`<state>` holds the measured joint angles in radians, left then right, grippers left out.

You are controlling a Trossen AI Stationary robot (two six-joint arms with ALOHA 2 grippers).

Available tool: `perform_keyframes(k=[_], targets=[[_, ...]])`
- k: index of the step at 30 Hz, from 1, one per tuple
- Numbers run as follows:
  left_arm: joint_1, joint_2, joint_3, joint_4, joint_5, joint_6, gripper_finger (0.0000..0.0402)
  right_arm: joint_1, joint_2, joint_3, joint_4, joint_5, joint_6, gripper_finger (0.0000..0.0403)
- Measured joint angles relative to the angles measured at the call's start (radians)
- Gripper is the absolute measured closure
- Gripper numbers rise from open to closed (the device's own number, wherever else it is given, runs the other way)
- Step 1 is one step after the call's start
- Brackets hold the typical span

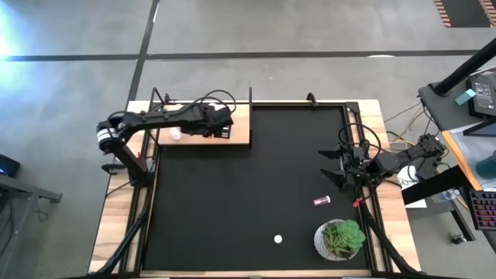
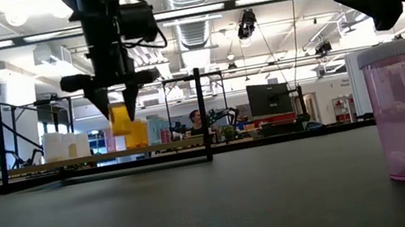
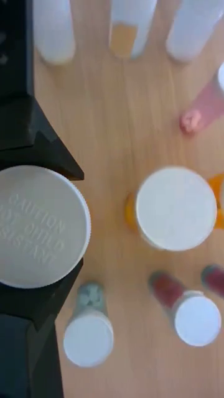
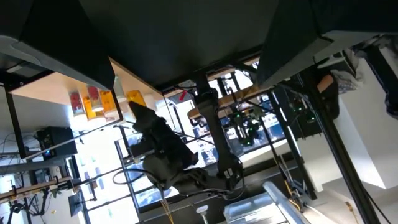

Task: Pick and place medicine bottles onto shelf by color
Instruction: Put the orange pill bottle on the shelf aligned with the orange pill bottles

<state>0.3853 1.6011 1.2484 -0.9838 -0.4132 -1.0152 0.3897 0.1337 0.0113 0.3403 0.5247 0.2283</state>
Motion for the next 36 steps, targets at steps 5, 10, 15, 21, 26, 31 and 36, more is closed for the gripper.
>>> perform_keyframes(k=[5,10,15,21,26,31,36], targets=[[0.014,0.015,0.004,0.038,0.022,-0.007,0.0212,0.0,0.0,0.0,0.0,0.0,0.0,0.0019],[0.024,0.015,-0.017,0.062,0.03,-0.075,0.0212,0.0,0.0,0.0,0.0,0.0,0.0,0.0019],[0.028,0.016,-0.025,0.065,0.036,-0.123,0.0212,0.0,0.0,0.0,0.0,0.0,0.0,0.0019],[0.034,0.016,-0.033,0.082,0.039,-0.135,0.0212,0.0,0.0,0.0,0.0,0.0,0.0,0.0019],[0.034,0.016,-0.053,0.087,0.043,-0.184,0.0212,0.0,0.0,0.0,0.0,0.0,0.0,0.0019],[0.036,0.016,-0.071,0.108,0.05,-0.185,0.0212,0.0,0.0,0.0,0.0,0.0,0.0,0.0019],[0.041,0.016,-0.071,0.117,0.051,-0.187,0.0212,0.0,0.0,0.0,0.0,0.0,0.0,0.0019]])
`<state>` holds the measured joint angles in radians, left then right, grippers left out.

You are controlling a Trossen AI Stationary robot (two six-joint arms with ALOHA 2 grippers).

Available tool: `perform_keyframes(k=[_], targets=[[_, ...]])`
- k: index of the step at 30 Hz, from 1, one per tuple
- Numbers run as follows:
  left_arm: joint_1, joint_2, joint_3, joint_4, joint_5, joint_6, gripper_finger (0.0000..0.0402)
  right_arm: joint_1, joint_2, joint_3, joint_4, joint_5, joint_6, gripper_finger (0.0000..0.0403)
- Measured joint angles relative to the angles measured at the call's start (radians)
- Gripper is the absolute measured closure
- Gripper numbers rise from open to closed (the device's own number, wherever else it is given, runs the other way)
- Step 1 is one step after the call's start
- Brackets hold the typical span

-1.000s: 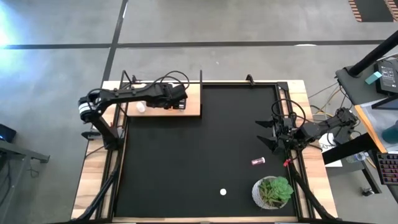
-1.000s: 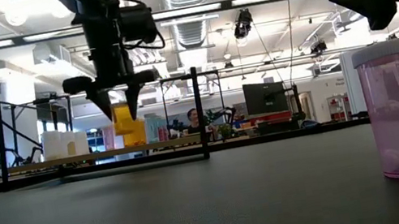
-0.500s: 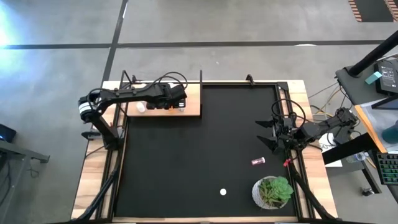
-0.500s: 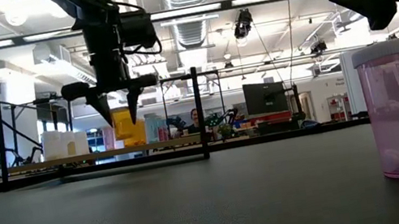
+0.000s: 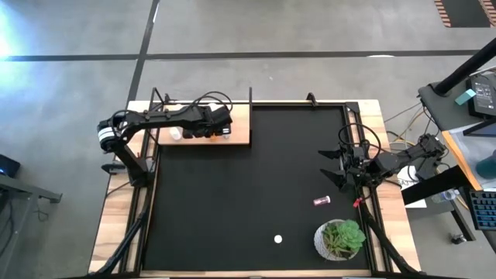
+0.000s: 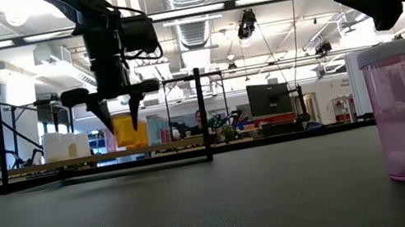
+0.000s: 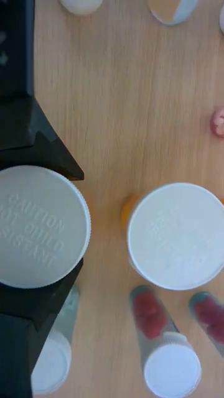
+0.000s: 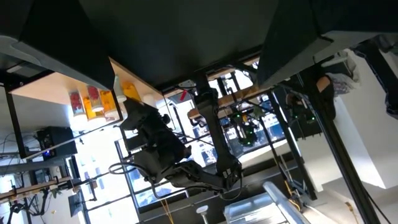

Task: Pick and place medicine bottles onto shelf by color
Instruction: Put the orange pill bottle on the shelf aligned with the orange pill bottles

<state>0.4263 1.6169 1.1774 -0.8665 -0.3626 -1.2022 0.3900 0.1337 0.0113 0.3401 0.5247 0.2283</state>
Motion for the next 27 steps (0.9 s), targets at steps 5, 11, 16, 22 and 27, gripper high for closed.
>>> perform_keyframes(k=[5,11,16,22,27], targets=[[0.006,0.0,-0.006,0.02,-0.002,0.003,0.0212,0.0,0.0,0.0,0.0,0.0,0.0,0.0019],[0.006,0.0,-0.018,0.021,-0.007,0.003,0.0212,0.0,0.0,0.0,0.0,0.0,0.0,0.0019],[0.008,0.0,-0.02,0.026,-0.009,0.004,0.0212,0.0,0.0,0.0,0.0,0.0,0.0,0.0019],[0.013,0.0,-0.02,0.045,-0.013,0.009,0.0212,0.0,0.0,0.0,0.0,0.0,0.0,0.0019],[0.014,0.0,-0.021,0.047,-0.014,0.011,0.0212,0.0,0.0,0.0,0.0,0.0,0.0,0.0019]])
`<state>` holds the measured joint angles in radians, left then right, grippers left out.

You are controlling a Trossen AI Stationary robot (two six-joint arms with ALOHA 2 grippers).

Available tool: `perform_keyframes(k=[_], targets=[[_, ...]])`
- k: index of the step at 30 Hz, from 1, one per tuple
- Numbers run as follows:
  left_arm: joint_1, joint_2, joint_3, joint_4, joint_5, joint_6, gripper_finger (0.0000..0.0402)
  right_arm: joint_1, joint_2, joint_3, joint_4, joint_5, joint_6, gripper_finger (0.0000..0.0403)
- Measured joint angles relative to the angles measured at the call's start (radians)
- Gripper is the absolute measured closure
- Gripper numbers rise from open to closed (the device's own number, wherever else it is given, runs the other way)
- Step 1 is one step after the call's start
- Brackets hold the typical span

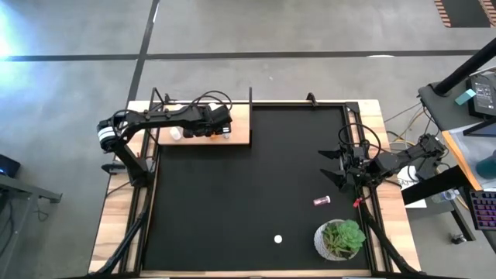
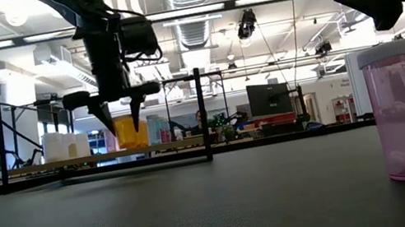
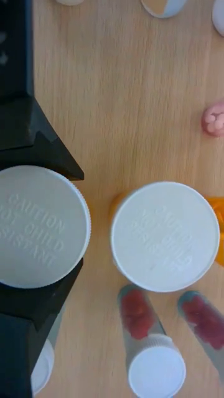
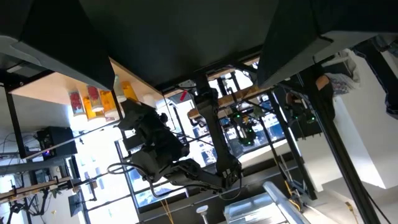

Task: Pick and place medicine bottles onto shelf by color
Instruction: Put the orange pill bottle on the shelf aligned with the orange pill bottles

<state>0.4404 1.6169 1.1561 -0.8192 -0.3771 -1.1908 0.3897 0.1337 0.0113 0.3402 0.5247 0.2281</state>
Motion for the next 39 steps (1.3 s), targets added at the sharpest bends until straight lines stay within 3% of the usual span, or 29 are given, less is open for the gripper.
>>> perform_keyframes(k=[29,39], targets=[[0.0,0.0,-0.002,0.004,0.002,-0.001,0.0211,0.0,0.0,0.0,0.0,0.0,0.0,0.0019],[0.0,0.0,-0.002,0.005,0.004,-0.008,0.015,0.0,0.0,0.0,0.0,0.0,0.0,0.0019]])
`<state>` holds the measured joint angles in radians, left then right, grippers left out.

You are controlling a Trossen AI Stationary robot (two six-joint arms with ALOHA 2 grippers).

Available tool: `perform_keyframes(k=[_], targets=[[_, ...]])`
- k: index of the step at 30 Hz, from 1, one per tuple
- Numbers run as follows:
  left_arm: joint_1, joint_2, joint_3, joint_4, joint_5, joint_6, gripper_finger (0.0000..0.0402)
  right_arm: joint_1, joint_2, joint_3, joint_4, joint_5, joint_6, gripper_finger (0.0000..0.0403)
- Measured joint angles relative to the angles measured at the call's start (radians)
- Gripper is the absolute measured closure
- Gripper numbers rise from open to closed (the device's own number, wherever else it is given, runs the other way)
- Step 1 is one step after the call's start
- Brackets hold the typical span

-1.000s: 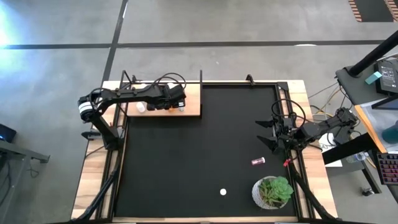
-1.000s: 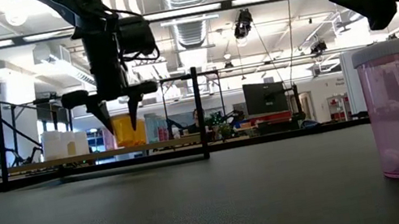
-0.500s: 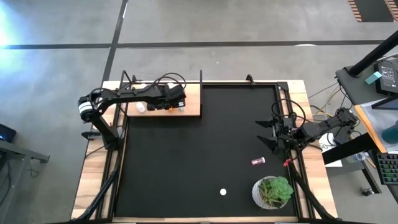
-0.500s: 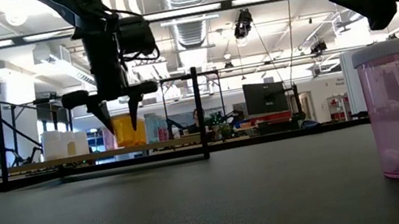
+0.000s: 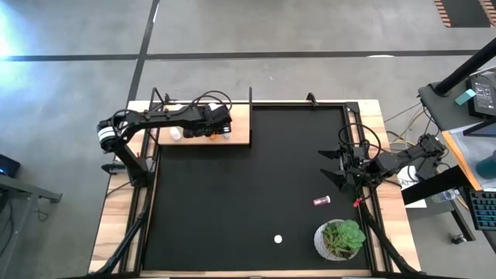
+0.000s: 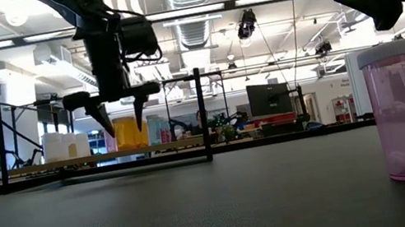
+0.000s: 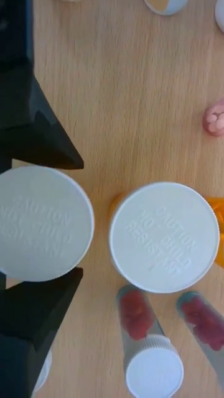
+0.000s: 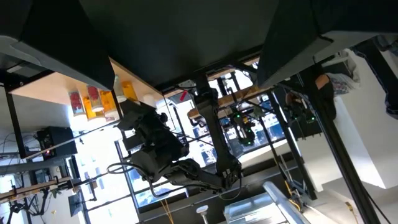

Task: Pick and place medicine bottles onto shelf by color
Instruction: Put the orange pill bottle on the shelf aligned with the orange pill bottles, then put the top pink pill bottle on the shelf aligned with the other pink pill bottle

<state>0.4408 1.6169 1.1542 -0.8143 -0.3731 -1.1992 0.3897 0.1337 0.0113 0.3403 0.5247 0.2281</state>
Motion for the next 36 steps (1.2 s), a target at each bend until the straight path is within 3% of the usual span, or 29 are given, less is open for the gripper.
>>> perform_keyframes(k=[8,19,36], targets=[[0.0,-0.026,0.035,-0.017,0.002,0.001,0.0117,0.0,0.0,0.0,0.0,0.0,0.0,0.0019],[-0.014,-0.12,0.045,-0.033,0.029,0.009,0.0115,0.0,0.0,0.0,0.0,0.0,0.0,0.0019],[-0.061,-0.417,0.038,0.018,0.16,0.026,0.0115,0.0,0.0,0.0,0.0,0.0,0.0,0.0019]])
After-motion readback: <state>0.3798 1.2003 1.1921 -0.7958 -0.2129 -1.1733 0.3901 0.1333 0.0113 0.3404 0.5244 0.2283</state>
